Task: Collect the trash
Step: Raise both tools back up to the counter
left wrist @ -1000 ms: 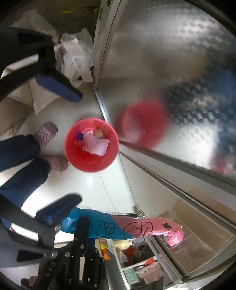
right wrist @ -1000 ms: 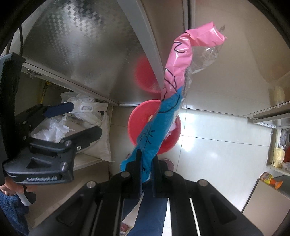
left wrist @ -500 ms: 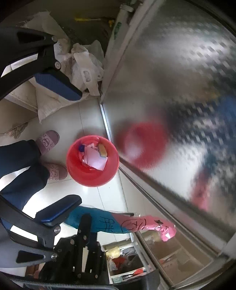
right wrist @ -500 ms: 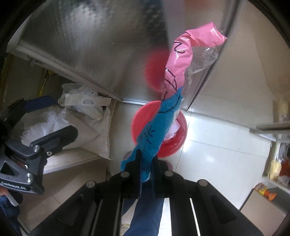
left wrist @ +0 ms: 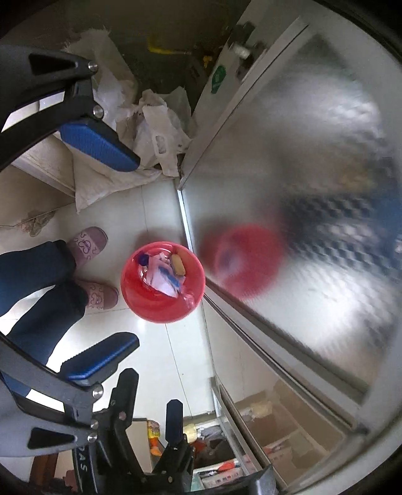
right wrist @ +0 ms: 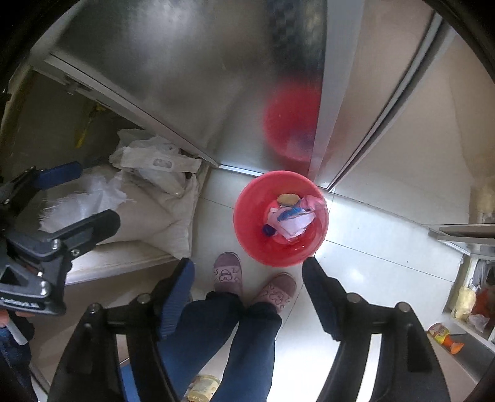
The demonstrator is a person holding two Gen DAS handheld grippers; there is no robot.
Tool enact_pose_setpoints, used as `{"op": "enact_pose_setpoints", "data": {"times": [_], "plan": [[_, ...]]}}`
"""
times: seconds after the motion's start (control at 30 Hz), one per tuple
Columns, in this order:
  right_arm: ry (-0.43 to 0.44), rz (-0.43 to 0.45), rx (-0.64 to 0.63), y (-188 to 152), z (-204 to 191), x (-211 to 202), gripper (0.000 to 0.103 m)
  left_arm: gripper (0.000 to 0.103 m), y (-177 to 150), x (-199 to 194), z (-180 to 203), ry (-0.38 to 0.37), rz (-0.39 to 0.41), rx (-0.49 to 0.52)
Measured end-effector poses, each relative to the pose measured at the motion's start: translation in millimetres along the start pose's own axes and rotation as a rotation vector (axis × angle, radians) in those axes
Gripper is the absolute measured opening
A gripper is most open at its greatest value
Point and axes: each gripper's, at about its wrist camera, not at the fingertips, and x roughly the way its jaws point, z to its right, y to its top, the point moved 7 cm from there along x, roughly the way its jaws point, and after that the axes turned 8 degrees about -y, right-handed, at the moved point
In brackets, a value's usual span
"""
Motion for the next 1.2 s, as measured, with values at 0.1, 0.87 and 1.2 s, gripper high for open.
{"op": "enact_pose_setpoints", "data": {"times": [0.1,0.87,1.2], "plan": [[-0.008,0.022,0.001,-1.2,-2.7,-28.5,0.076,0.103,4.7,-28.3,9.5,0.008,-0.002,0.009],[0.025,0.312,0.048,29.5,-22.1,-246.7,0.102,0.103,65.3,-279.5,52.5,0.140,0.246,0.020],[0.055,0.387,-0.009,67.8,-26.7,-282.2,0.102,0.103,95.8,-321.7,35.3,0.186,0.303,-0.014]]}}
